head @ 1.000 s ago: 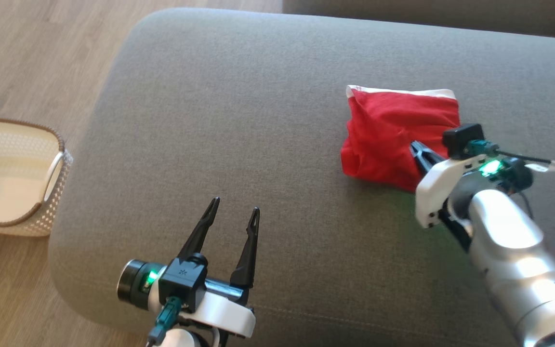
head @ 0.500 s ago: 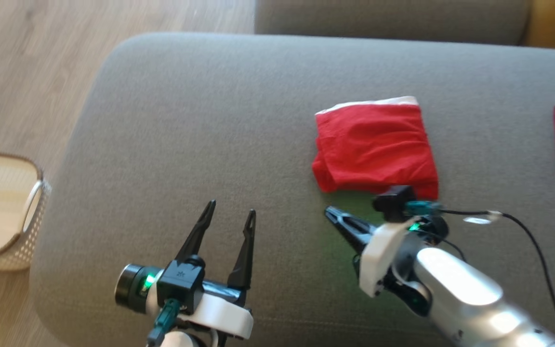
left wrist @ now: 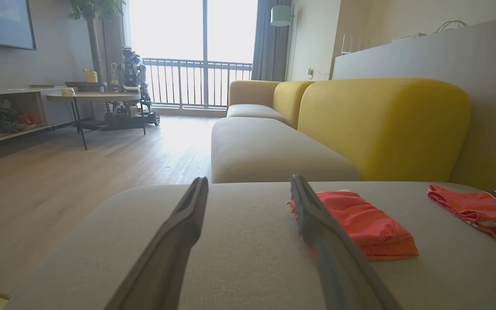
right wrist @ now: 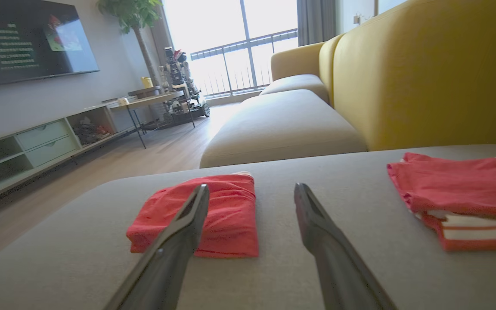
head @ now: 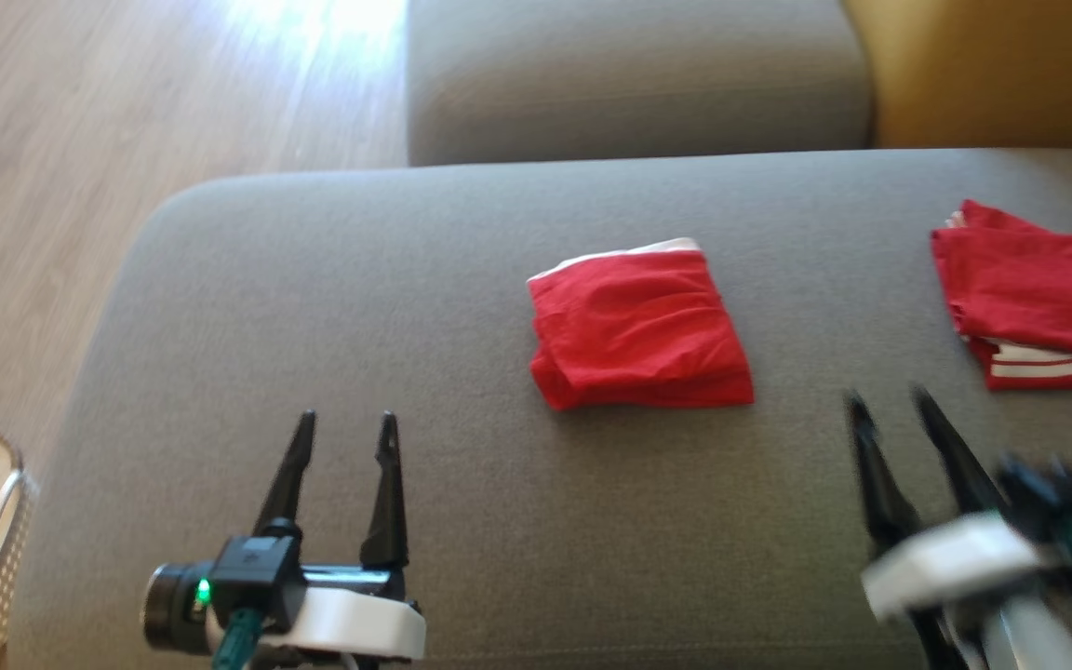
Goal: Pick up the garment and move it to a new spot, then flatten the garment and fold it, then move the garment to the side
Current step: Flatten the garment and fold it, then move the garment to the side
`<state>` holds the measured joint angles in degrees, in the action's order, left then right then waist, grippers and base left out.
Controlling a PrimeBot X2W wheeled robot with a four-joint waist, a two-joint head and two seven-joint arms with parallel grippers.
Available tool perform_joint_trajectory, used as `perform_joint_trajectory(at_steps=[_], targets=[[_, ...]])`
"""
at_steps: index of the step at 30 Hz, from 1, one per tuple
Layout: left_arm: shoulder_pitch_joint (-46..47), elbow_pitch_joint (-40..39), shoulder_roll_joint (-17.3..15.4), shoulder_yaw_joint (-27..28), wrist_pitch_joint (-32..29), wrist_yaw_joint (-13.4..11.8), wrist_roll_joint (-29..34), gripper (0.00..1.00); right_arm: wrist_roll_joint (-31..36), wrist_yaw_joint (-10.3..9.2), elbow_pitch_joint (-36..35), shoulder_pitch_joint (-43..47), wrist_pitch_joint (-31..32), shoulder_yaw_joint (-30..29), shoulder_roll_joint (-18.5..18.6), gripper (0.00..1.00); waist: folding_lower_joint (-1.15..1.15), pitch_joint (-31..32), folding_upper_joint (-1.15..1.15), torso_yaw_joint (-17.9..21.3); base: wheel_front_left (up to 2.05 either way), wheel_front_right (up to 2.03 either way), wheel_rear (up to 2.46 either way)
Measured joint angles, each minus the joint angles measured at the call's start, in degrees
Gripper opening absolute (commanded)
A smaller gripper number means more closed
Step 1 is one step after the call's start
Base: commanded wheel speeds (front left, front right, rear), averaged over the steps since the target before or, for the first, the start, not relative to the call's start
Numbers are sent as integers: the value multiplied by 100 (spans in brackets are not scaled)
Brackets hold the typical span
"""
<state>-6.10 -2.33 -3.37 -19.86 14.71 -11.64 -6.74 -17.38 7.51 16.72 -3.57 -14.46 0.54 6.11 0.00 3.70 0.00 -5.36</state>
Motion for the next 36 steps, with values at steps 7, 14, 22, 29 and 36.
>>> perform_joint_trajectory(at_steps=[7,14,22,29,36], targets=[[-461,-196,-27,270,0,-103,238,100,935,0,-961,966,0,-639,-334,100,0,196,0,224,0,0,0],[-816,-70,-53,409,0,-90,345,100,1033,0,-1048,1182,0,-341,-371,100,0,360,0,330,0,0,0],[-905,65,-56,417,-1,64,361,100,1023,0,-1045,1211,0,-223,-375,100,0,409,0,255,0,0,0],[-904,114,-52,425,-1,156,348,100,976,0,-1017,1210,0,-191,-375,100,0,408,0,187,0,0,0],[-905,120,-47,492,0,209,348,100,976,0,-979,1210,0,-176,-375,100,0,417,-1,136,0,0,0]])
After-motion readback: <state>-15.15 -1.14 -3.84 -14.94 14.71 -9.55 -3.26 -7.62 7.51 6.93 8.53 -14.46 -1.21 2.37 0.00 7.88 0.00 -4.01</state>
